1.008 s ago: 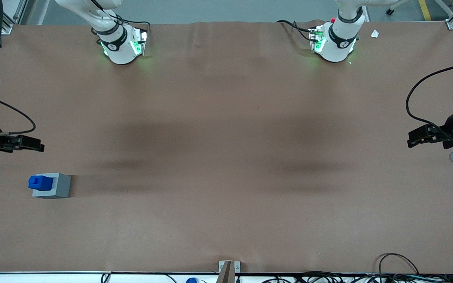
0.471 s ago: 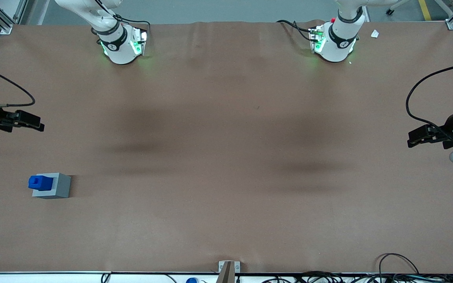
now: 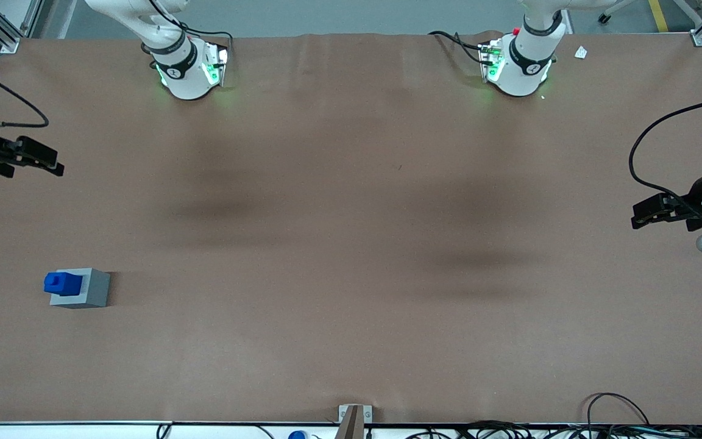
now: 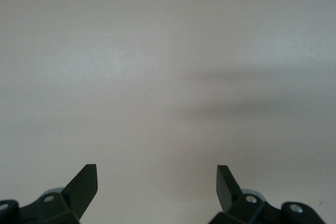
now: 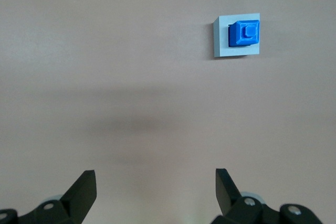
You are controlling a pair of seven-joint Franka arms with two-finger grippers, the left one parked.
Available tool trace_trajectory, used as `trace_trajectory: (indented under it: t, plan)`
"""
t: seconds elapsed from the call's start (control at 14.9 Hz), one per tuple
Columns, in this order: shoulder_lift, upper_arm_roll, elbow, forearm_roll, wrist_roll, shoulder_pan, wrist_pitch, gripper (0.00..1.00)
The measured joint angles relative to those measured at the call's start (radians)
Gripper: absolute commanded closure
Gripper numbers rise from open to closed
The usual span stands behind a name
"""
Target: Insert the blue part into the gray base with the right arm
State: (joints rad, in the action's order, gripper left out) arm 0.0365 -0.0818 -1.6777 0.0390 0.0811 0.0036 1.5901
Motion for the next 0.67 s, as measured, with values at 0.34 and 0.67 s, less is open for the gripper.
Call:
trace_trajectory:
  t: [0.34,0.67]
  plan:
    - [0.059,0.005,-0.016,0.0,-0.052,0.055,-0.021,0.0]
    - [0.065,0.001,0.015,-0.001,-0.071,0.08,-0.031,0.0]
